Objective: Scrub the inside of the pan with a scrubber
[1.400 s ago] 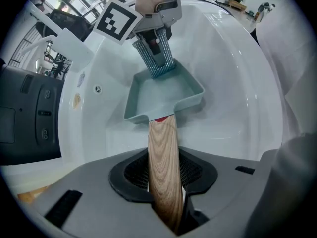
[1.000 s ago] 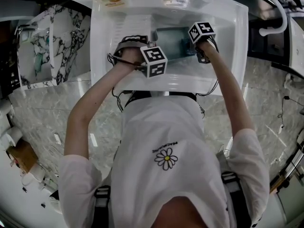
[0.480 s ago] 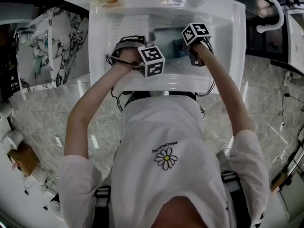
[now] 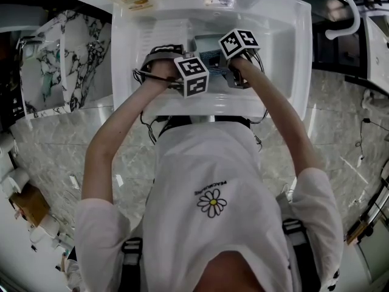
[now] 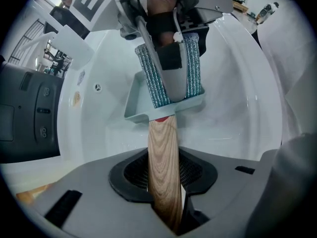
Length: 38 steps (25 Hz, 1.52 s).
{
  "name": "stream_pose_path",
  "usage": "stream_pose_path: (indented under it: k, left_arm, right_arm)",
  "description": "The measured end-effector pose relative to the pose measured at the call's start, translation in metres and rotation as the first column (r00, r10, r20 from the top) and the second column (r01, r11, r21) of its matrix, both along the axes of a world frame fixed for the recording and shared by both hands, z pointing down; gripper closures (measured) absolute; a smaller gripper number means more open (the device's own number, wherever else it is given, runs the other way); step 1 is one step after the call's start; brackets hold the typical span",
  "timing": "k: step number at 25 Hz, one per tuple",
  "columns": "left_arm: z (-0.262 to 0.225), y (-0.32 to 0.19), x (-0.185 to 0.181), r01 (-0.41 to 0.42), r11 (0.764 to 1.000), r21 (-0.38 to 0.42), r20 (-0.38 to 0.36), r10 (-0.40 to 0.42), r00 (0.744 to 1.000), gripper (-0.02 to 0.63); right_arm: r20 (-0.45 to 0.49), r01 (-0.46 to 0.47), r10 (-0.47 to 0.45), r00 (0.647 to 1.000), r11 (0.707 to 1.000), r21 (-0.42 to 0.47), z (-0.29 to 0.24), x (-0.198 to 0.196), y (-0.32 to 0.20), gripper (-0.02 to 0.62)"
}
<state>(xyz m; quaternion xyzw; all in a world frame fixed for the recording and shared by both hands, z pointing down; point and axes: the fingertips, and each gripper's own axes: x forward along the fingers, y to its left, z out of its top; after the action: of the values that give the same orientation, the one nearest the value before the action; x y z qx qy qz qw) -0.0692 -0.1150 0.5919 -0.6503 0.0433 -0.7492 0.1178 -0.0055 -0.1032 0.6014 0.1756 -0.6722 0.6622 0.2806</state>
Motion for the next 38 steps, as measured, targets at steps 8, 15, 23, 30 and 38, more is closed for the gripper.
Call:
stream_pose_path:
  k: [8, 15, 23, 30, 38]
  left_arm:
    - [0.000, 0.000, 0.000, 0.001, 1.000, 0.004, 0.004, -0.001, 1.000, 0.476]
    - [0.001, 0.001, 0.001, -0.033, 0.999, -0.002, 0.026, 0.033, 0.999, 0.477]
    - [0.000, -0.006, 0.031, -0.060, 0.998, -0.016, 0.001, 0.060, 0.998, 0.477]
    - [0.013, -0.002, 0.038, -0.091, 0.995, -0.034, 0.041, 0.092, 0.995, 0.479]
    - [0.023, -0.001, 0.040, -0.090, 0.995, -0.029, 0.058, 0.092, 0.994, 0.474]
  right_arm:
    - [0.006, -0.006, 0.006, 1.000, 1.000, 0.020, -0.003, 0.003, -0.001, 0.538]
    - [0.046, -0.162, 0.159, 0.986, 0.981, 0.102, -0.027, 0.042, -0.016, 0.537]
    - [0.028, -0.286, 0.285, 0.958, 0.952, 0.107, -0.029, 0.099, 0.005, 0.538]
    - [-0.031, -0.319, 0.329, 0.944, 0.931, 0.175, -0.031, 0.139, 0.009, 0.537]
    - [-0.049, -0.366, 0.378, 0.924, 0.916, 0.163, -0.021, 0.160, 0.019, 0.537]
